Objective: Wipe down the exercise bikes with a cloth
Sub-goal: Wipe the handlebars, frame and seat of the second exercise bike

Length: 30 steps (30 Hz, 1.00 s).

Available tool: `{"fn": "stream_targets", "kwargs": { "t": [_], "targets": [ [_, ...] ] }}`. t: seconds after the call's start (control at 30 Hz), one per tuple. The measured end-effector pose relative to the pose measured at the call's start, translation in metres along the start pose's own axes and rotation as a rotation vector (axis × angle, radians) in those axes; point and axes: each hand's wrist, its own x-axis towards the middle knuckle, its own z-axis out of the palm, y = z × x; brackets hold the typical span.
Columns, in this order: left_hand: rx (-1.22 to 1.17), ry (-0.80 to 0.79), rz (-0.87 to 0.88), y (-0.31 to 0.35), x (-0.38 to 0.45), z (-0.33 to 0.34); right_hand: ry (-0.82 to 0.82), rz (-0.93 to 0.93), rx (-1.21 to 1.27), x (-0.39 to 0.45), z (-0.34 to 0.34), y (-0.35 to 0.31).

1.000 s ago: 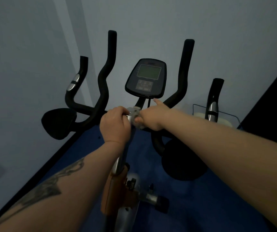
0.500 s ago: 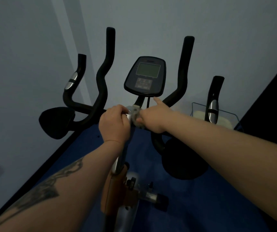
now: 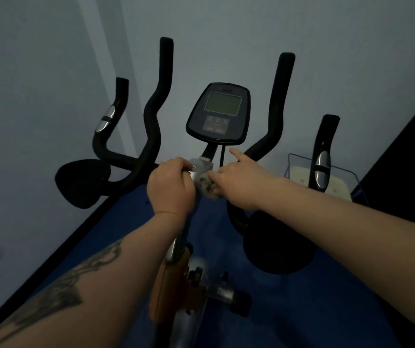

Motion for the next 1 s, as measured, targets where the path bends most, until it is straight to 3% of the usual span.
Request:
{"fn": "stream_targets", "kwargs": {
  "t": [0.07,0.27,0.37,0.5,0.7,0.9,1.0],
  "targets": [
    [-0.006,0.002,0.002,-0.002,0.001,0.001,0.044,-0.005,0.024,0.0,0.005,0.001],
    [0.006,0.005,0.032,-0.001,0.001,0.001,-0.155,0.045,0.181,0.027,-0.015,0.012],
    [0.012,0.009,0.019,0.001,0.0,0.0,-0.067,0.038,0.08,0.015,-0.009,0.005],
    [0.01,0.028,0.018,-0.002,0.0,0.002,0.102,0.022,0.129,-0.006,0.008,0.0],
    [0.022,0.01,0.026,-0.001,0.001,0.002,-0.069,0.119,0.218,0.021,-0.013,0.003],
    [0.032,-0.001,-0.009,0.0,-0.001,0.0,0.108,0.078,0.093,-0.004,-0.001,-0.004],
    [0.037,0.01,0.003,-0.001,0.0,0.002,0.103,0.086,0.061,0.005,-0.002,-0.004]
  ]
}}
